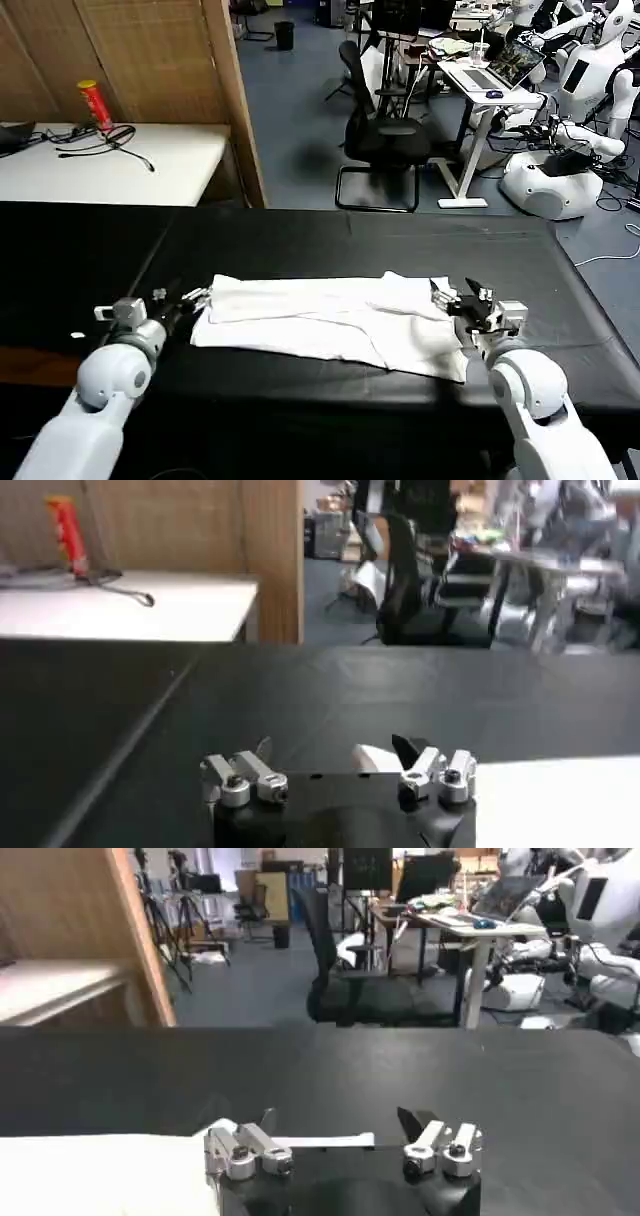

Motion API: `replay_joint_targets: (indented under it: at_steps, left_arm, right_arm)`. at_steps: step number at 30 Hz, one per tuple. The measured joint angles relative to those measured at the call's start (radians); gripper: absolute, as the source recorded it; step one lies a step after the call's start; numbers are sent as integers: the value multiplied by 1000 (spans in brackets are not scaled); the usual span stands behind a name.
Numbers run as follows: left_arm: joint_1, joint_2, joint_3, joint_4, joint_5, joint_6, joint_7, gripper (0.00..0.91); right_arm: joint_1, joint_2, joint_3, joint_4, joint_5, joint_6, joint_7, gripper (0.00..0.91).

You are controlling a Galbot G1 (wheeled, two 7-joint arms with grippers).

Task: Fold and organize the clothes.

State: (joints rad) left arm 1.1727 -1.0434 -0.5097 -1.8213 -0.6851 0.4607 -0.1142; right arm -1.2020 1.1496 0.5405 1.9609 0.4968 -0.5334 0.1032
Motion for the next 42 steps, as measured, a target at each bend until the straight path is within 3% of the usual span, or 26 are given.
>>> replay_joint_targets:
  at_steps: [13,14,16,18,25,33,42]
  left_arm:
    - [62,-95,8,27,130,-26,37,878]
    - [61,-99,9,31,137,-26,38,780]
    - [59,-103,11,38,143,-27,39,429]
    - [59,-108,16,42,161,-29,41,205]
    - [64,-120,38,47,226,-31,64,10]
    - [59,-112,45,48,210,4,87,0]
    - [81,-18,1,19,415,-27,119,0]
  right_arm:
    - [-2,-4,-6,21,0,-3,1,878]
    - [-2,-4,-6,21,0,-3,1,878]
    - [-2,-4,-5,21,-1,-3,1,878]
    - [-3,-3,-4,21,-2,-3,1,878]
    - [-3,2,-6,23,-7,-2,-3,878]
    - [4,-1,-6,29,-15,-2,-6,878]
    - [0,2,-2,40,-15,-4,-6,878]
